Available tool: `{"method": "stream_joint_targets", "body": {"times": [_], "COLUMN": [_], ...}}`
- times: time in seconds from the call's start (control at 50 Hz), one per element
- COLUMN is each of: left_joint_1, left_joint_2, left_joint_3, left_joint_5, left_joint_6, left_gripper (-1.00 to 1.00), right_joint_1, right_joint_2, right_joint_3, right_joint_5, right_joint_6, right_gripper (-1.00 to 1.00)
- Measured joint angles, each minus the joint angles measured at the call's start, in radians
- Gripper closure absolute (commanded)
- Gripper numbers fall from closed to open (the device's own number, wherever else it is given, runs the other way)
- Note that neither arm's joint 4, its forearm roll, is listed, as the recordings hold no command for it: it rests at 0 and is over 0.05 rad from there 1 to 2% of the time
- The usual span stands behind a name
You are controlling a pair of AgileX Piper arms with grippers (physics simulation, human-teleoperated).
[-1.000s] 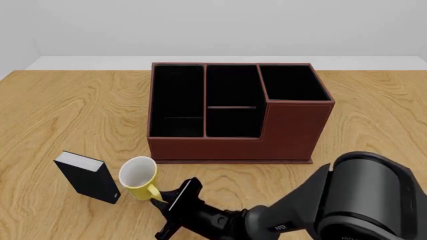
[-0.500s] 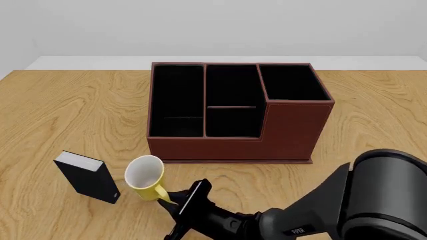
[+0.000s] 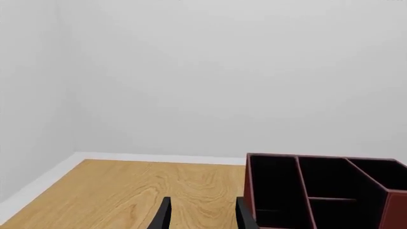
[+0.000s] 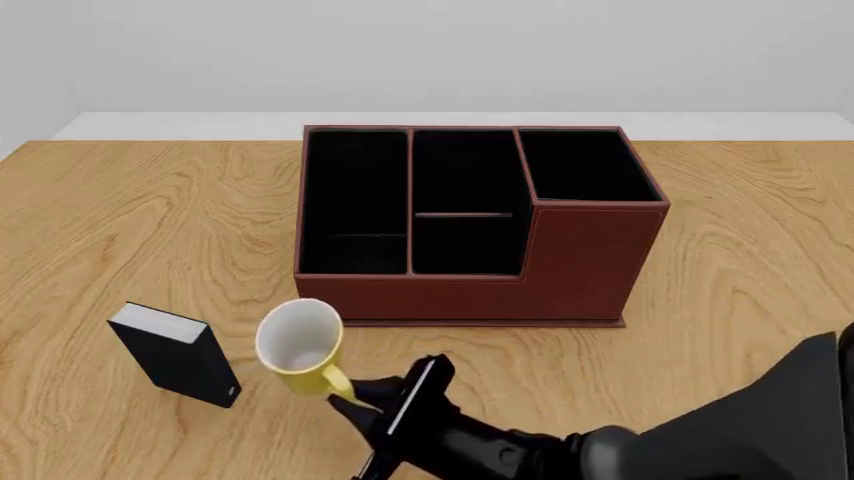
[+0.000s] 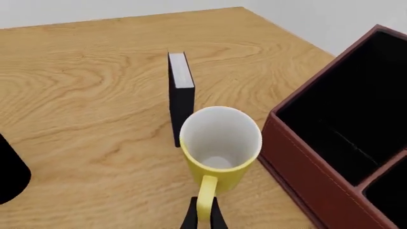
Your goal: Pick up the yellow and white mug and place it to the right of the caddy.
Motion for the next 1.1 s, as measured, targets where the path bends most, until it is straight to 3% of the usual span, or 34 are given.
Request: {"method": "stream_joint_targets", "body": {"times": [0.6,1.1], "left_joint_1": [-0.013,-0.035], "left_joint_2": [0.0,0.0], "left_joint_3": [0.0,0.004], "left_joint_5": [-0.007,-0.016], "left_joint_6": [0.011,0.002], "left_gripper": [-1.0,-1.0], "right_joint_1": [-0.014,-0.058], "right_joint_2": [-0.299,-0.573], "right_joint_3": [0.121,0.193], "right_joint_5": [0.112,0.259], "right_joint_6": [-0.034,-0.1], "right_gripper": [1.0,1.0]}}
